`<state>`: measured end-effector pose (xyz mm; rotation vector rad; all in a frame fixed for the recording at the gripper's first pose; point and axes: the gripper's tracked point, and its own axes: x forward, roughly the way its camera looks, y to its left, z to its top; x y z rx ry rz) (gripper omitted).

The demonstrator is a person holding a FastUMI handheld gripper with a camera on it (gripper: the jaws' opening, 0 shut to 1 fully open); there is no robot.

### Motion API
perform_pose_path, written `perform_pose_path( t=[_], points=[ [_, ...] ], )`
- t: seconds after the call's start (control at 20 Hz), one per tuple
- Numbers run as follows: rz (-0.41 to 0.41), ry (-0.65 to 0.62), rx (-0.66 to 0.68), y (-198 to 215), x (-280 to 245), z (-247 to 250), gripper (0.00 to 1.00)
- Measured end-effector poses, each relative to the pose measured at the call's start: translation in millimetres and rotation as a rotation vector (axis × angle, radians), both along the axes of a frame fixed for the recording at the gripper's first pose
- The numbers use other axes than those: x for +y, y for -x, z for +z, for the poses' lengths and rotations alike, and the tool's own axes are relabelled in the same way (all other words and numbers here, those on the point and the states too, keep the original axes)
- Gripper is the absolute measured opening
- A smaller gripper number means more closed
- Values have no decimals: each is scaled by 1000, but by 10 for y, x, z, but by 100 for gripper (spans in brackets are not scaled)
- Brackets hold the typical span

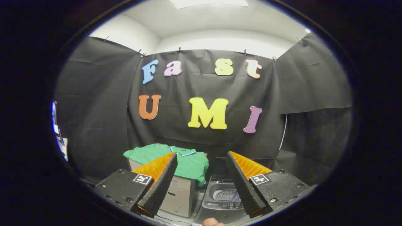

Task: Put the clothes into the washing machine and then close the washing machine lid.

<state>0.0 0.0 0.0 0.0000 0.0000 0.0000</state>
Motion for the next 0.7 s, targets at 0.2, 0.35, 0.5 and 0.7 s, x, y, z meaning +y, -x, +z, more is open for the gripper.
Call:
perform_pose_path(
  t=[0.2,0.35,0.5,0.7],
  points=[
    [-22,4,-2,-26,-76,-10,98],
    [-30,-26,4,-113,-78,-7,99],
    [-30,-49,17,-195,11,-11,98],
    [-27,-42,15,-297,210,53,99]
  ],
)
